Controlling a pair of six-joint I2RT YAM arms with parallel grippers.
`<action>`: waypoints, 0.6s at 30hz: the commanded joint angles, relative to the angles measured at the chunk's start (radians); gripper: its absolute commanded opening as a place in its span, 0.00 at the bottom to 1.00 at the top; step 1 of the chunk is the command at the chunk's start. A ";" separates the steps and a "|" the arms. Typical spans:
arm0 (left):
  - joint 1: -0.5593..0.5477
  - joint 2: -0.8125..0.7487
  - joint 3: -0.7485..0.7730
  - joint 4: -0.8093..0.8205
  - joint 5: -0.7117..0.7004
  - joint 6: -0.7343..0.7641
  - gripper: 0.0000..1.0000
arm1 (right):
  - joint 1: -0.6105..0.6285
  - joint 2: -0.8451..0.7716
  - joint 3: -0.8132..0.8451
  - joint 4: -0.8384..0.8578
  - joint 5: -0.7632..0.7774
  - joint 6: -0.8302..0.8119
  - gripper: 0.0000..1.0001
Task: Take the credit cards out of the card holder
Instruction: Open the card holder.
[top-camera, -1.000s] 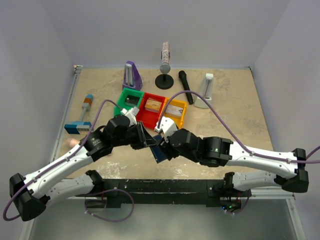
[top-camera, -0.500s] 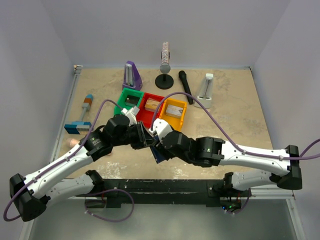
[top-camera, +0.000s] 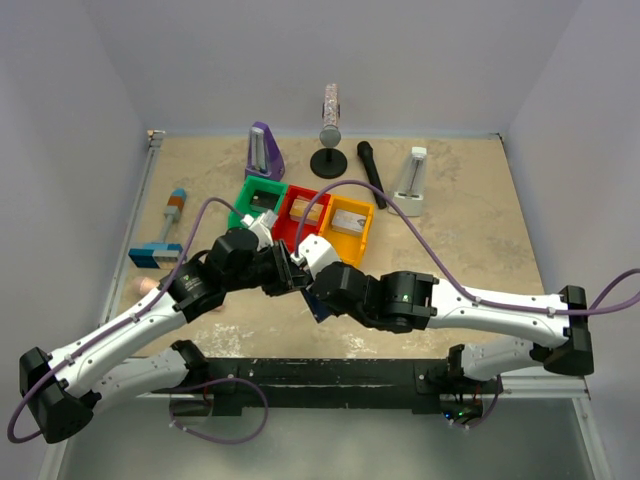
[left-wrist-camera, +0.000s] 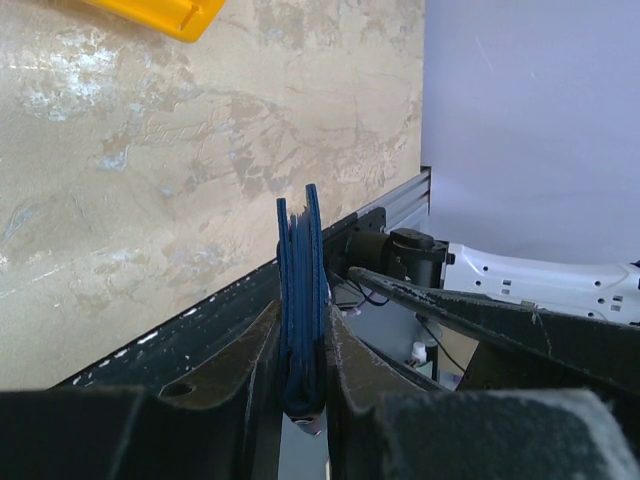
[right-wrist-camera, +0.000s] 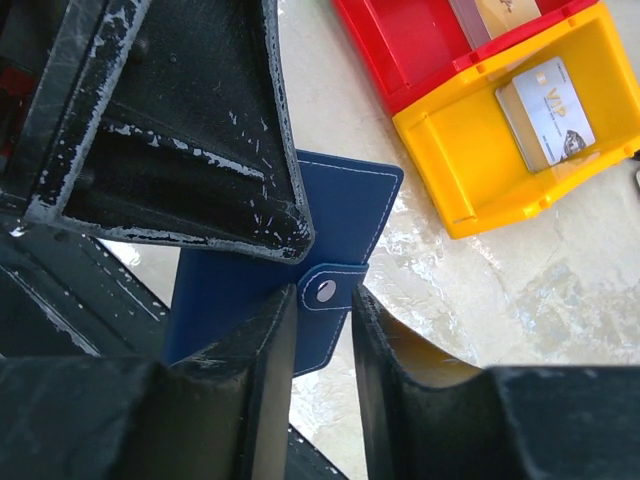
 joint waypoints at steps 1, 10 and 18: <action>-0.007 -0.020 0.007 0.098 0.088 -0.030 0.00 | -0.009 0.014 0.025 -0.074 0.091 0.026 0.27; -0.006 -0.022 0.004 0.102 0.088 -0.030 0.00 | -0.009 0.014 0.025 -0.077 0.089 0.026 0.13; -0.006 -0.025 0.003 0.102 0.088 -0.027 0.00 | -0.009 0.020 0.030 -0.089 0.099 0.032 0.03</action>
